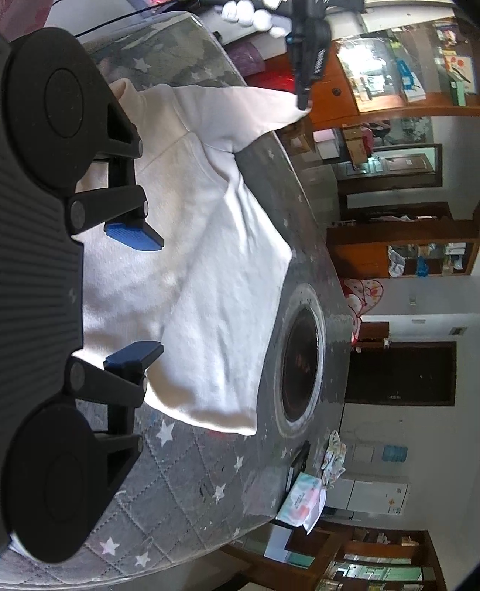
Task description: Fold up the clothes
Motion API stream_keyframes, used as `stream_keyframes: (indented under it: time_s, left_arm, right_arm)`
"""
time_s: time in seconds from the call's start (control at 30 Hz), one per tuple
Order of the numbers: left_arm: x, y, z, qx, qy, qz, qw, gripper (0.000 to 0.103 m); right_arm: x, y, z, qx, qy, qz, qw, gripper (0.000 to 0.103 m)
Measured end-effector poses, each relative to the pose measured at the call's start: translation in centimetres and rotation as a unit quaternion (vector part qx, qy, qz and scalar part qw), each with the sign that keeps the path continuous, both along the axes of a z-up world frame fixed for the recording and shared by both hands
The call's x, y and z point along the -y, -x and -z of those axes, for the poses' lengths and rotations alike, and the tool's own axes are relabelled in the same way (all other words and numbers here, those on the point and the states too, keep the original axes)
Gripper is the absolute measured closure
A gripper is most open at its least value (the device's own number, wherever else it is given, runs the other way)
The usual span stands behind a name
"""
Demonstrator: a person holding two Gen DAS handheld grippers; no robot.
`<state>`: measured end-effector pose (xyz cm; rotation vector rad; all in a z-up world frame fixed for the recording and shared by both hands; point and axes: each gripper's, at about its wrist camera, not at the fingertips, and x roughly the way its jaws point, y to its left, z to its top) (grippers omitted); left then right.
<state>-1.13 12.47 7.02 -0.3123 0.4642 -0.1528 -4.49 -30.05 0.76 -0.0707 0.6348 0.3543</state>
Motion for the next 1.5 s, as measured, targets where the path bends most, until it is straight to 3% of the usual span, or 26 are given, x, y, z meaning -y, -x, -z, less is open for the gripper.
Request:
stream_keyframes:
  time_s: [0.1, 0.27, 0.5, 0.6, 0.73, 0.83, 1.07, 1.23, 1.37, 1.5]
  left_arm:
    - [4.1, 1.3, -2.2, 0.031, 0.004, 0.075, 0.9967, 0.097]
    - [10.7, 3.4, -3.6, 0.054, 0.010, 0.186, 0.9811, 0.097]
    - [17.2, 5.1, -1.6, 0.021, 0.002, 0.293, 0.9558, 0.097]
    - [18.9, 5.7, -0.2, -0.005, -0.007, 0.320, 0.9473, 0.091]
    - [19.5, 6.8, 0.9, -0.022, -0.021, 0.346, 0.9378, 0.072]
    - [17.5, 7.4, 1.1, -0.017, -0.036, 0.338, 0.9404, 0.067]
    - [12.8, 6.4, 3.2, -0.053, -0.064, 0.271, 0.9588, 0.071]
    - [9.4, 5.6, 4.8, -0.079, -0.084, 0.223, 0.9680, 0.091]
    - [7.4, 4.6, 5.5, -0.095, -0.097, 0.191, 0.9721, 0.092]
    - [8.5, 3.2, 4.8, -0.082, -0.090, 0.204, 0.9713, 0.092]
  right_arm:
    - [0.9, 0.3, -0.2, 0.006, -0.010, 0.010, 1.000, 0.048]
    - [2.8, 0.7, -0.7, 0.019, -0.024, 0.036, 0.999, 0.048]
    - [5.1, 1.0, -1.0, 0.025, -0.036, 0.069, 0.997, 0.048]
    - [5.6, 1.1, -1.2, 0.027, -0.040, 0.077, 0.996, 0.048]
    - [5.1, 0.9, -1.3, 0.026, -0.037, 0.069, 0.997, 0.048]
    - [4.4, 0.8, -1.3, 0.025, -0.035, 0.055, 0.998, 0.048]
    - [1.9, 0.4, -0.4, 0.008, -0.025, 0.015, 1.000, 0.049]
    - [0.3, 0.3, 0.0, 0.000, -0.022, -0.009, 1.000, 0.049]
    - [-0.9, 0.3, 0.5, -0.009, -0.013, -0.028, 0.999, 0.049]
    - [-1.7, 0.2, 0.7, -0.009, -0.002, -0.044, 0.999, 0.049]
